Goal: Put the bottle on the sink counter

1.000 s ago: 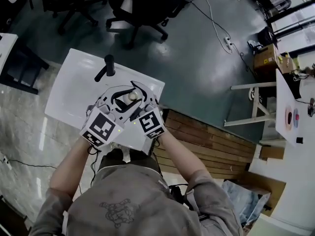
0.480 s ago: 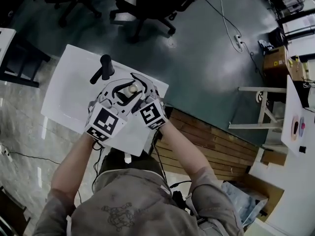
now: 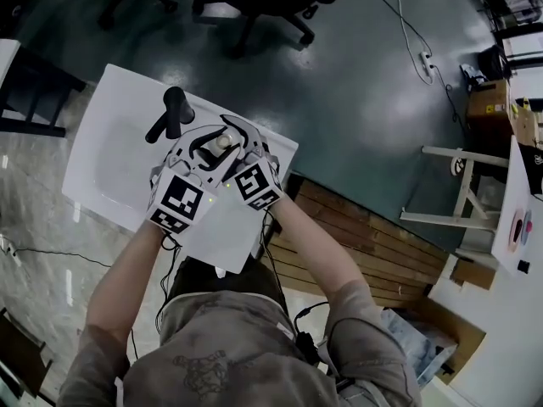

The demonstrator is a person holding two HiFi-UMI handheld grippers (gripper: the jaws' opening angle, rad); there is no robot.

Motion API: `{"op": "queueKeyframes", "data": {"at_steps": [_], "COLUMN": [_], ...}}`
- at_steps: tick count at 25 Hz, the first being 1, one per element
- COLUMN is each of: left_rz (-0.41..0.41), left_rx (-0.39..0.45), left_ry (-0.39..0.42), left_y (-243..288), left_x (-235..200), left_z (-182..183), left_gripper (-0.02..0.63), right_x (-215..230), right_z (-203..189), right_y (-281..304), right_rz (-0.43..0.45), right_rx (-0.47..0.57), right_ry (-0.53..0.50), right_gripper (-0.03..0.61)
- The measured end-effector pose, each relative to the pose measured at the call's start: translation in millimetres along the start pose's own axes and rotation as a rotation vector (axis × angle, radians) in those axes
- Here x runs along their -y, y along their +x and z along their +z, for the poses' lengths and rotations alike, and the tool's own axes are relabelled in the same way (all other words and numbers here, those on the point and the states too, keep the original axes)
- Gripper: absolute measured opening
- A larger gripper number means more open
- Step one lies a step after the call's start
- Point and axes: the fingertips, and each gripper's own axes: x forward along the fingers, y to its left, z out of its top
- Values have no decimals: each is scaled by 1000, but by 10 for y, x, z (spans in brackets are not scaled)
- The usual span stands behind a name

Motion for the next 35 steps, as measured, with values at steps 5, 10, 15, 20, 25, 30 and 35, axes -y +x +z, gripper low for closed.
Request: {"op": "queueKeyframes", "data": {"at_steps": [5,10,15,20,25,30,35], "left_rz": [29,34,51,79,106,112,108], "left_rx": [-17,-21,-15,-4,5,13,13], "left_ry": [-6,-31,-61,-71,-89,-107,-148], "left_y": [152,256,297,310,339,372,363], "left_x": [-98,-132,-147,-191,-227,-249,-281], "left_z": [-185,-323,-431,-467,-519,-545,-610], "left_gripper": [152,152,152,152,152,153,153], "right_x": [35,71,52,34,56,61,35], "right_z": [-174,-304,-414,-467,-549,-610,-691], "right_y": [159,242,294,332,370,394,427], "right_rz": [17,24,49,77,64,71,75], "right_rx": [-2,-22,-47,-63,-113,-153,-207], "right_ry": [33,19,3,11,43,68,41], "right_gripper": [318,316,318,316,316,316,316]}}
